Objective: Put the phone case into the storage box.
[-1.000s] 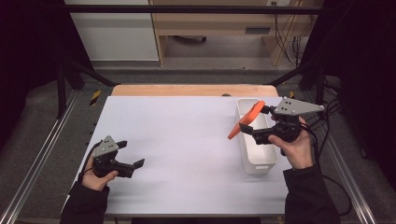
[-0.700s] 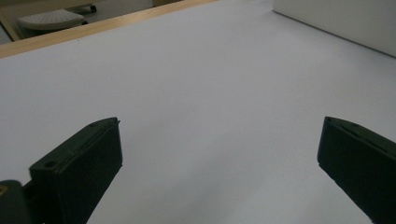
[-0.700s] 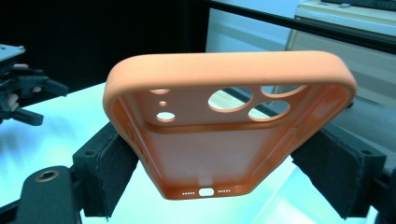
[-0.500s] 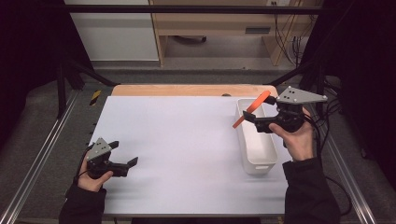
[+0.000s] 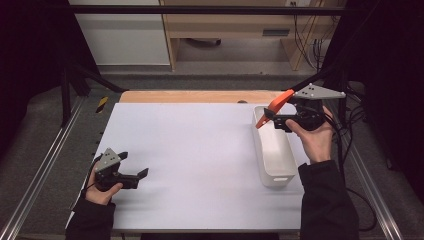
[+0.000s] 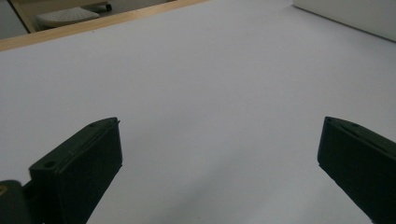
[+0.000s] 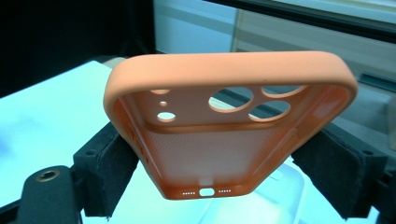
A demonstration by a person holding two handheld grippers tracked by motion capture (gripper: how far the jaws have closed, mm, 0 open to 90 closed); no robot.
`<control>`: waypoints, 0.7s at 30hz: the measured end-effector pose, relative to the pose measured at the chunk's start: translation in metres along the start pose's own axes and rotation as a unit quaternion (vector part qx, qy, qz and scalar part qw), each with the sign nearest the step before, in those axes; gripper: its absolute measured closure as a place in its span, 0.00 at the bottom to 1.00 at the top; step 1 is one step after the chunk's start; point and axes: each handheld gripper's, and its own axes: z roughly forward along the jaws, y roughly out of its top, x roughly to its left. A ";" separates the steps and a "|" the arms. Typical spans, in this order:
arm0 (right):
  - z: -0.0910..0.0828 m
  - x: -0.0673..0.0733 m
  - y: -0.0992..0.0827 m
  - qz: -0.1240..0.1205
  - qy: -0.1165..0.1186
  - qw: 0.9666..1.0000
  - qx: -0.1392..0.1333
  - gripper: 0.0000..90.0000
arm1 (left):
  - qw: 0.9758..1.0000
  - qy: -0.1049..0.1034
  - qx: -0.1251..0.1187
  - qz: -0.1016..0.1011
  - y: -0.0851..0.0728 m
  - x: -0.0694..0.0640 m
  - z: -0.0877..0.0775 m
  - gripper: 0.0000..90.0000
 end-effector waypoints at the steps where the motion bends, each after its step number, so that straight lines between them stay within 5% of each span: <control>1: 0.002 -0.001 0.000 0.004 -0.005 1.000 0.003 0.18 | 1.000 0.000 0.000 0.001 0.000 0.000 0.000 0.00; 21: 0.037 -0.023 -0.006 0.048 -0.082 0.995 0.030 0.18 | 1.000 -0.006 0.001 0.003 0.000 -0.001 0.001 0.00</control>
